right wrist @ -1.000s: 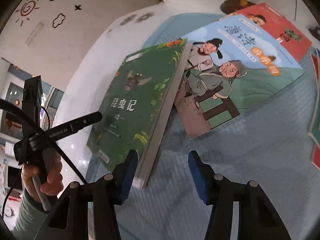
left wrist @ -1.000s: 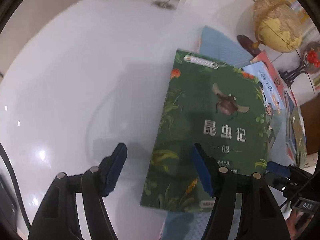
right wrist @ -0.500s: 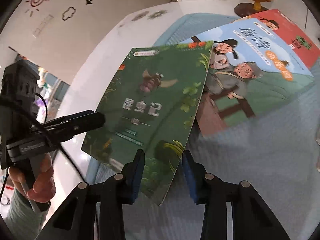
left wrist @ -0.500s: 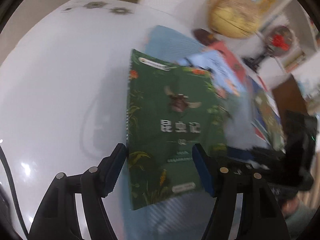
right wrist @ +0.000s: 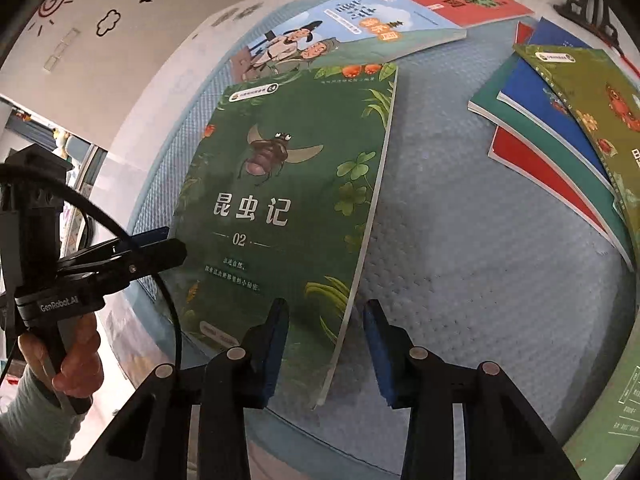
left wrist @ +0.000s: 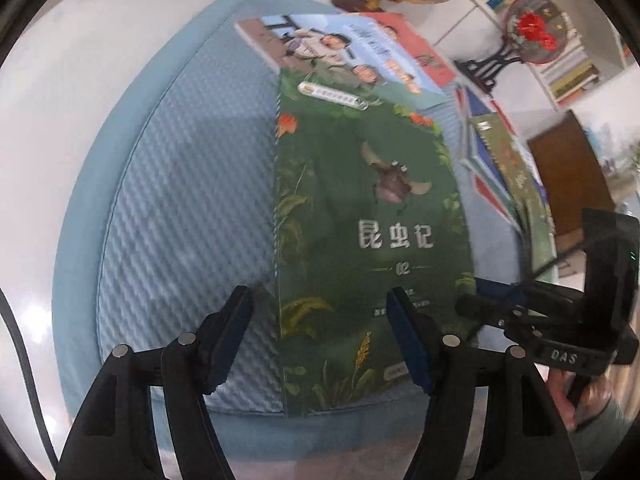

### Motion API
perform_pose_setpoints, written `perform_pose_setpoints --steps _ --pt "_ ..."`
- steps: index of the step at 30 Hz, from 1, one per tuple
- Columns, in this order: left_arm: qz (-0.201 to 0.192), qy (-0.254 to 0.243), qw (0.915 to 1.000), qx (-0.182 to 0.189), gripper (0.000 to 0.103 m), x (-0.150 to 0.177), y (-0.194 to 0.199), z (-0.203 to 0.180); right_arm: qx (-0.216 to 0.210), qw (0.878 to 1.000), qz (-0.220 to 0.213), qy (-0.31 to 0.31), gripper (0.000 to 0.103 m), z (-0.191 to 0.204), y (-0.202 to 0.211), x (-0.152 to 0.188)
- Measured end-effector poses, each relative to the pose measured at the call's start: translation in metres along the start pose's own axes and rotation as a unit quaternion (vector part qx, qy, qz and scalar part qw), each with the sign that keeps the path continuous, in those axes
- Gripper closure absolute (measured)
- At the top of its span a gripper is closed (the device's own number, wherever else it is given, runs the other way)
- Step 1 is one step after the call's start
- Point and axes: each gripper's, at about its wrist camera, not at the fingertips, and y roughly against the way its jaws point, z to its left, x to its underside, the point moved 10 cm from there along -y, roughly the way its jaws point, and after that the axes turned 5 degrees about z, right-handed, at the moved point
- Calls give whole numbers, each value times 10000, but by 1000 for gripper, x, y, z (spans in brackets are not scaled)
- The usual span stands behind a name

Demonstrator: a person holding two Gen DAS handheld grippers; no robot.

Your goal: Organize books

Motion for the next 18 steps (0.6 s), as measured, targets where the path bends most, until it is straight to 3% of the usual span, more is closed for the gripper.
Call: perform_pose_setpoints --steps 4,6,9,11,13,15,18 --pt "107 56 9999 -96 7 5 -6 -7 263 9994 -38 230 65 9 -4 -3" --pt "111 159 9994 -273 9 7 -8 -8 231 9993 -49 279 64 17 -11 -1" --pt "3 167 9994 -313 29 9 -4 -17 94 9995 -90 272 63 20 -12 2" --pt "-355 249 9990 89 41 9 13 -21 52 9997 -128 207 63 16 -14 -2" --pt "-594 412 9961 497 67 8 29 -22 -353 9993 -154 -21 63 8 -10 0" --pt "-706 508 9920 920 73 8 41 -24 -722 9970 -145 -229 63 4 -9 1" --pt "-696 547 9907 1029 73 9 36 -29 -855 9959 -158 -266 63 4 -10 0"
